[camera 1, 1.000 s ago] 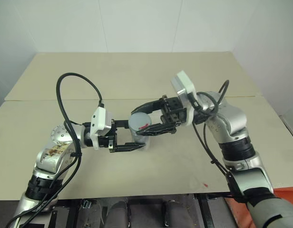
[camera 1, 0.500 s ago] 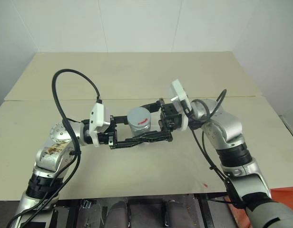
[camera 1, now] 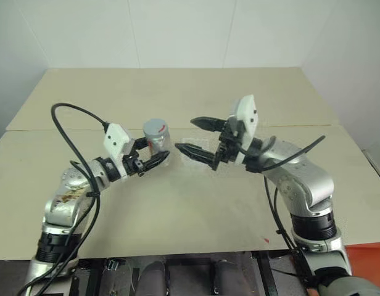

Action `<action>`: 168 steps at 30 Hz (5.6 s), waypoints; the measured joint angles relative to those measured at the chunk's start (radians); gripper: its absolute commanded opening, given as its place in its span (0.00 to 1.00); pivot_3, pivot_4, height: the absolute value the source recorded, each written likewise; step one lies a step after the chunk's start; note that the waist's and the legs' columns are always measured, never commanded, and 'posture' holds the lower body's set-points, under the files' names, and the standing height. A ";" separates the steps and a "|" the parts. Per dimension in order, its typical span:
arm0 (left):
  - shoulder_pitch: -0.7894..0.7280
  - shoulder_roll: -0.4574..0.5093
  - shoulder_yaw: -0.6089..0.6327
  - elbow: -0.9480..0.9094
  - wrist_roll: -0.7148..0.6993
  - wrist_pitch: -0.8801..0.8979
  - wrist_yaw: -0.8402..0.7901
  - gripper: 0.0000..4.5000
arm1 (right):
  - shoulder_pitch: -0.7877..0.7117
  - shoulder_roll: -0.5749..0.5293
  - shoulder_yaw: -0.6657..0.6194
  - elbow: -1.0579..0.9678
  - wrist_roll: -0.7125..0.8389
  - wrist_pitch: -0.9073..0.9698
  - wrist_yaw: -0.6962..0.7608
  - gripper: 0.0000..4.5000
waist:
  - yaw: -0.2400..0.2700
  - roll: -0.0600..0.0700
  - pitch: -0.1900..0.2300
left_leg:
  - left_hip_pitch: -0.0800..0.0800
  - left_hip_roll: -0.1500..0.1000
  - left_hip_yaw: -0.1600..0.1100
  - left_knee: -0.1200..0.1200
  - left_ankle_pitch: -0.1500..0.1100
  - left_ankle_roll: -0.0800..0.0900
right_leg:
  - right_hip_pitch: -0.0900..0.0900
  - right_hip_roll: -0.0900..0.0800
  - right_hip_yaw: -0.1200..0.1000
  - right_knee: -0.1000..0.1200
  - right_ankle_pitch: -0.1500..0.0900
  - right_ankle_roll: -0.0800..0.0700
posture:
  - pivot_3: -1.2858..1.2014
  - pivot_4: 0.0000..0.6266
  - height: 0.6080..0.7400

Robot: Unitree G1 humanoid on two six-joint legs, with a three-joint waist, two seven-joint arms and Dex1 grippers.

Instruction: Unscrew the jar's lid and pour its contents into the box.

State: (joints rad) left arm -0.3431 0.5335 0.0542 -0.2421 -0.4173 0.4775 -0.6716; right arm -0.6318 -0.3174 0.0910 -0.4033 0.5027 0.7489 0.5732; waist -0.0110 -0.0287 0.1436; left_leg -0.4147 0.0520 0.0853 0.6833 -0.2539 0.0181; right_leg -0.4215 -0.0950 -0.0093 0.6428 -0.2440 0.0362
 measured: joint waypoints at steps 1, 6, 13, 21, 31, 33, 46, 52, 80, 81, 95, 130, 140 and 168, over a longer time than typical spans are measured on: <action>-0.006 -0.016 -0.010 0.000 0.024 0.010 0.036 0.61 | -0.016 0.023 0.007 -0.006 -0.016 0.035 -0.058 1.00 | -0.001 0.000 0.000 | 0.000 0.000 0.000 0.000 0.000 0.000 | 0.000 0.000 0.000 0.001 0.000 0.000 | 0.52 0.24 1.00; -0.023 -0.079 -0.036 -0.006 0.062 0.028 0.122 0.61 | -0.073 0.104 0.065 -0.043 -0.081 0.149 -0.237 1.00 | -0.001 0.000 0.000 | 0.000 0.000 0.000 0.000 0.000 -0.001 | 0.000 0.000 0.000 0.000 0.000 0.000 | 0.52 0.24 1.00; -0.040 -0.097 -0.044 -0.020 0.064 0.028 0.146 0.61 | -0.094 0.151 0.114 -0.047 -0.118 0.215 -0.314 1.00 | -0.001 0.000 0.000 | -0.001 0.000 0.000 0.000 0.000 -0.001 | 0.000 0.000 0.000 0.000 0.000 0.000 | 0.52 0.24 1.00; -0.040 -0.095 -0.046 -0.048 0.062 0.057 0.150 0.61 | -0.165 0.232 0.124 0.044 -0.157 0.217 -0.368 1.00 | -0.004 0.000 0.000 | -0.001 0.000 0.000 -0.001 0.001 -0.001 | 0.000 0.000 0.000 -0.001 0.000 0.000 | 0.52 0.24 1.00; -0.036 -0.096 -0.046 -0.077 0.062 0.073 0.152 0.61 | -0.181 0.259 0.130 0.080 -0.176 0.218 -0.372 1.00 | -0.004 0.000 0.000 | -0.001 0.000 0.000 -0.001 0.001 -0.001 | 0.000 0.000 -0.001 -0.001 0.000 0.000 | 0.52 0.24 1.00; -0.029 -0.096 -0.046 -0.087 0.062 0.074 0.152 0.61 | -0.181 0.268 0.130 0.080 -0.177 0.218 -0.374 1.00 | -0.004 0.000 0.000 | -0.001 0.000 0.000 -0.001 0.001 -0.001 | 0.000 0.000 -0.001 -0.001 0.000 0.000 | 0.52 0.24 1.00; -0.008 -0.095 -0.046 -0.104 0.062 0.095 0.151 0.61 | -0.182 0.264 0.131 0.090 -0.172 0.220 -0.354 0.61 | -0.004 0.000 0.000 | -0.001 0.000 0.000 -0.001 0.001 -0.001 | 0.000 0.000 -0.001 -0.001 0.000 0.000 | 0.52 0.24 1.00; -0.008 -0.088 -0.046 -0.098 0.062 0.084 0.122 0.61 | -0.182 0.236 0.124 0.089 -0.164 0.219 -0.305 0.61 | -0.004 0.000 0.000 | -0.001 0.000 0.000 -0.001 0.001 -0.001 | -0.001 0.000 -0.001 -0.001 0.000 0.000 | 0.52 0.24 1.00; -0.008 0.097 -0.052 -0.084 -0.168 -0.105 -0.544 0.61 | -0.255 -0.106 0.099 0.332 0.100 -0.197 0.800 0.61 | -0.001 0.000 0.000 | 0.000 0.000 0.001 -0.001 0.000 0.000 | 0.000 0.000 0.000 -0.002 0.000 0.000 | 0.52 0.24 1.00; -0.011 0.097 -0.056 -0.084 -0.168 -0.105 -0.553 0.61 | -0.256 -0.106 0.100 0.337 0.101 -0.201 0.815 0.61 | -0.001 0.000 0.000 | 0.000 0.000 0.001 -0.001 0.000 0.000 | 0.000 0.000 0.000 -0.002 0.000 0.000 | 0.52 0.24 1.00; -0.055 0.092 -0.032 -0.099 -0.180 -0.130 -0.551 0.61 | -0.218 -0.109 0.117 0.374 0.078 -0.216 0.809 0.99 | 0.000 0.000 0.000 | 0.000 0.000 0.001 0.000 0.000 0.000 | 0.000 0.000 0.000 -0.002 0.000 0.000 | 0.52 0.24 1.00; -0.045 -0.223 -0.045 -0.017 0.180 -0.018 0.286 0.61 | -0.185 0.157 0.077 0.070 -0.115 0.120 -0.277 0.99 | -0.001 0.000 0.000 | -0.001 0.000 0.000 -0.001 0.001 -0.001 | 0.000 0.000 -0.001 0.000 0.000 0.000 | 0.52 0.24 1.00; -0.036 -0.240 -0.056 -0.059 0.170 -0.007 0.285 0.61 | -0.211 0.214 0.121 0.131 -0.187 0.131 -0.330 0.99 | -0.002 0.000 0.000 | -0.001 0.000 0.000 -0.001 0.001 -0.001 | 0.000 0.000 -0.001 0.000 0.000 0.000 | 0.52 0.24 1.00; -0.030 -0.186 -0.030 -0.085 0.089 0.029 0.244 0.61 | -0.205 0.168 0.121 0.109 -0.208 0.132 -0.274 0.99 | -0.002 0.000 0.000 | -0.001 0.000 0.000 -0.001 0.001 -0.001 | 0.000 0.000 -0.001 -0.001 0.000 0.000 | 0.52 0.24 1.00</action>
State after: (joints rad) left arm -0.3733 0.3478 0.0243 -0.3268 -0.3286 0.5063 -0.4274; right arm -0.8371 -0.1490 0.2119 -0.2941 0.2943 0.8805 0.2987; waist -0.0132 -0.0287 0.1437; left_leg -0.4155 0.0517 0.0851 0.6824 -0.2531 0.0175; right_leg -0.4219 -0.0952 -0.0102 0.6419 -0.2439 0.0361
